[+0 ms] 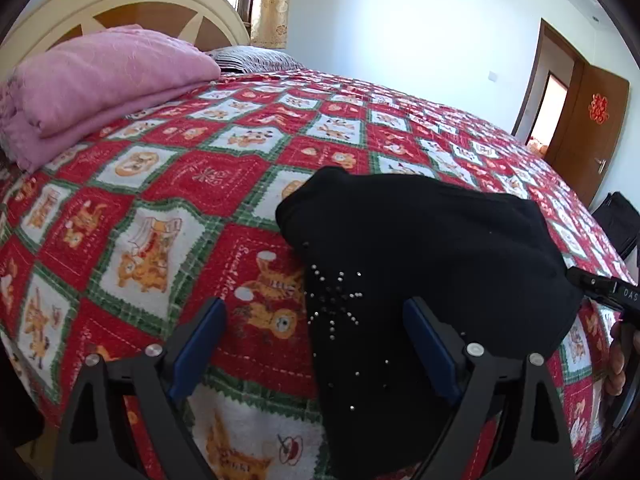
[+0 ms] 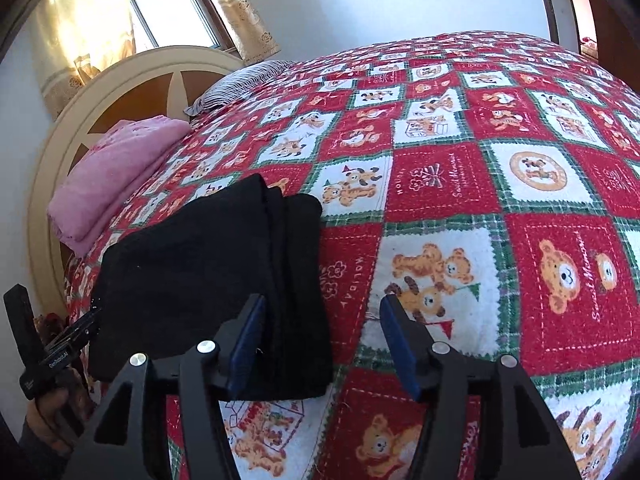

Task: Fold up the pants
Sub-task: 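Open the left tool and release the folded pants on the quilt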

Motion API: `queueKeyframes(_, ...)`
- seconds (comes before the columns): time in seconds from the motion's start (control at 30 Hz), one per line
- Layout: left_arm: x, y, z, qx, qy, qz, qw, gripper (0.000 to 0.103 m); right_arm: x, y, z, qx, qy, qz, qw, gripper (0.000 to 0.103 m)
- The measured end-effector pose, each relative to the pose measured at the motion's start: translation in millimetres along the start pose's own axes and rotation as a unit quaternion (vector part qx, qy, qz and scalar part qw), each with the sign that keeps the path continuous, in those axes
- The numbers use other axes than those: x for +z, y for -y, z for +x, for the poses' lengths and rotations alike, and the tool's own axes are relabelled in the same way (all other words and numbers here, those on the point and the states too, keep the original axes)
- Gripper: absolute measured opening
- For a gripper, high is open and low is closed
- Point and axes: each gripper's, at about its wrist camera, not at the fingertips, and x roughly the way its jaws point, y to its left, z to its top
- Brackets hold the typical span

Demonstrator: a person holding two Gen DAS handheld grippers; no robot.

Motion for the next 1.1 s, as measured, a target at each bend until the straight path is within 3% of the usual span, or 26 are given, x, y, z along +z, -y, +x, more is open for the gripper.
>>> queueKeyframes(0.43,1.2,7.4,-23.9,0.000,-0.001,0.016,0.9999,0.092,-1.4,-8.2,-17.7,-0.034,0.014,-0.012,0.999,0.060)
queueKeyframes(0.63,6.8,15.9,-58.9,-0.008,0.023,0.040,0.9989,0.092,-5.5,-33.5,-73.4,-0.034,0.044,-0.052,0.997,0.061)
queueKeyframes(1.1,29.1,44.5,-145.2,-0.035,0.108,0.038,0.9928,0.099,-34.6,-83.9,-195.3,-0.035,0.119,-0.128,0.984,0.065)
